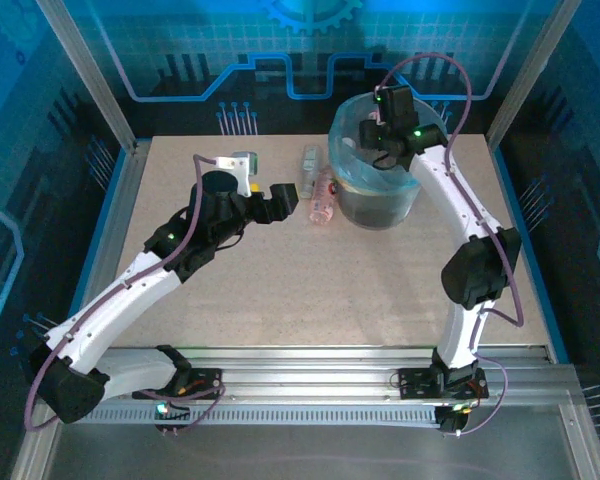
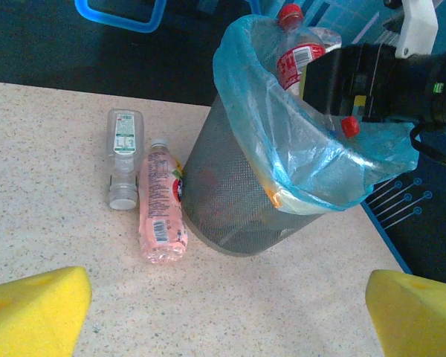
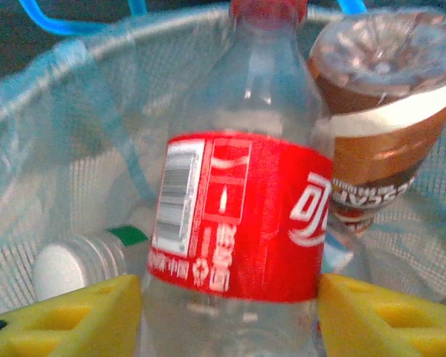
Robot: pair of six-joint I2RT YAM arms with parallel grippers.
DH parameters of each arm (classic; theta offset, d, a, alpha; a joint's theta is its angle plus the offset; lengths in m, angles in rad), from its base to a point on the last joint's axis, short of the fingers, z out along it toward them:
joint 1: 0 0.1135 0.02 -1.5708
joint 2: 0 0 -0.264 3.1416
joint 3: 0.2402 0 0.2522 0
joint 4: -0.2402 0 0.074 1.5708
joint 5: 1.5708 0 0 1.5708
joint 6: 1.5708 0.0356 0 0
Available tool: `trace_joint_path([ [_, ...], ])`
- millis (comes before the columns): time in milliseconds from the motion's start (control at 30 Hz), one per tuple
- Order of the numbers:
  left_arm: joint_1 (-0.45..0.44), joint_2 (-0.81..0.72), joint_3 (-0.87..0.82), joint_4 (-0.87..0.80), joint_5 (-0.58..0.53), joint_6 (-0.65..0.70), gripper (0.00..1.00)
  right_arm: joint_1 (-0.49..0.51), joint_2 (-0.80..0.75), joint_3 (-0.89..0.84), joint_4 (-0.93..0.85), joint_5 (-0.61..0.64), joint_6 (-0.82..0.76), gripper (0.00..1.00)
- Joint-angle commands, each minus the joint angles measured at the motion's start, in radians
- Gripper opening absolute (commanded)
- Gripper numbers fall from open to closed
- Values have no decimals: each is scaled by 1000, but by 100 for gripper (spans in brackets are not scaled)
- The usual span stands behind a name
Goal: Put the plastic bottles in the bin
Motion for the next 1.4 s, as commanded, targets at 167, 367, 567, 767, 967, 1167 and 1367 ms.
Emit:
trace_joint_path([
  [167,-7,-20,-16,39,11,-14,96,-5,-6,44,-188,8,28,81],
  [367,-8,-32,-14,30,7,-12,96,-20,64,144,-171,-63,3,68],
  [567,-9,-49,-12,15,-7,-6,96,-20,86,185,-132,-134,-24,56],
  [767,-15,-76,-23,1,-19,-14,95,-16,15,106,-84,-167,-36,50],
  [967,-21,-86,-26,-8,-26,-15,95,-14,-150,-160,122,-267,-134,49],
  [1167,-34,-82,-31,4,-30,-17,95,-17,-187,-264,154,-286,-195,61],
  [1367,-47,-78,-37,2,-42,-14,95,-13,-203,-217,109,-221,-156,80],
])
